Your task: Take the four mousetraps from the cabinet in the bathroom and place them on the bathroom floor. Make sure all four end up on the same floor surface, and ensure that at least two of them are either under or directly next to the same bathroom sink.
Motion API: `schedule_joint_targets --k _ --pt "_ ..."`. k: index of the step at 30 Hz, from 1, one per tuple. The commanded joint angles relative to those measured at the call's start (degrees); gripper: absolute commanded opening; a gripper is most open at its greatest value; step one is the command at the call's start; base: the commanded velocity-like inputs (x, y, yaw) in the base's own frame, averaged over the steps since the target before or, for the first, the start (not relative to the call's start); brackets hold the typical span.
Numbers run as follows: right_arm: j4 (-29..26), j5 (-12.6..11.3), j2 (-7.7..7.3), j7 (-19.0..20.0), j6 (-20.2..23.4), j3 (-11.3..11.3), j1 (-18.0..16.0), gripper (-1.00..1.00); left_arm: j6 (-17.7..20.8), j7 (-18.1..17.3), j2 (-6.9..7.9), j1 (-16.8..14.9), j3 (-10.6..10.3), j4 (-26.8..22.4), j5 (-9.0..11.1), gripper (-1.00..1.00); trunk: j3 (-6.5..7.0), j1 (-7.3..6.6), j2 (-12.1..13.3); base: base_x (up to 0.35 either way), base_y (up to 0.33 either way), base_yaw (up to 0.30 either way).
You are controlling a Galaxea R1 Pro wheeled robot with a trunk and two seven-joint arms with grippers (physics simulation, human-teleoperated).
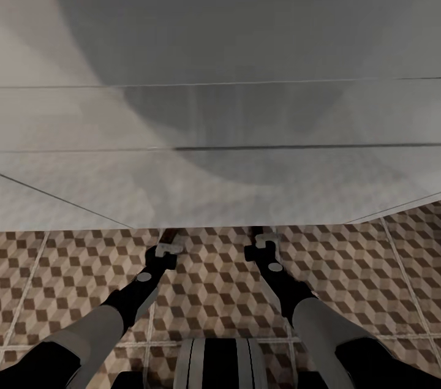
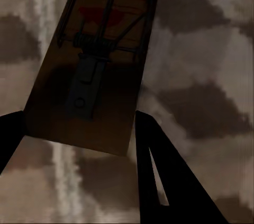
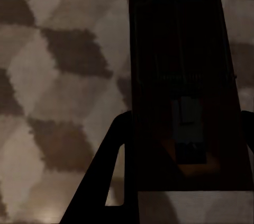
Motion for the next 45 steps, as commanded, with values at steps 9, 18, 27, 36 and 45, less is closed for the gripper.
schedule_joint_targets --k 9,18,27,36,45 --pt "0.27 3.48 1.38 -0.51 -0.43 0.44 -0.13 -1.0 -3.5 0.21 0.06 -0.06 -0.4 3.66 0.36 -1.0 -0.03 -0.01 -0.01 0.0 0.0 0.0" --pt "1.01 3.78 1.38 -0.51 -0.6 0.45 -0.14 -1.0 -3.64 0.2 -0.08 -0.05 -0.32 3.41 0.29 -1.0 -0.03 -0.01 -0.01 0.0 0.0 0.0" --pt "1.05 3.79 1.38 -0.51 -0.62 0.45 -0.14 -1.0 -3.57 0.53 -0.3 0.02 -0.34 2.87 0.08 -1.0 -0.03 -0.01 -0.01 0.0 0.0 0.0" --pt "1.05 3.79 1.38 -0.51 -0.62 0.45 -0.14 -1.0 -3.23 2.77 -0.26 0.02 -0.45 2.68 0.01 -1.0 -0.03 -0.01 -0.01 0.092 0.0 0.0" --pt "1.05 3.79 1.38 -0.51 -0.62 0.45 -0.14 -1.0 -3.3 2.84 -0.25 0.02 -0.46 2.6 0.06 -1.0 -0.03 -0.01 -0.01 0.01 0.0 0.0"
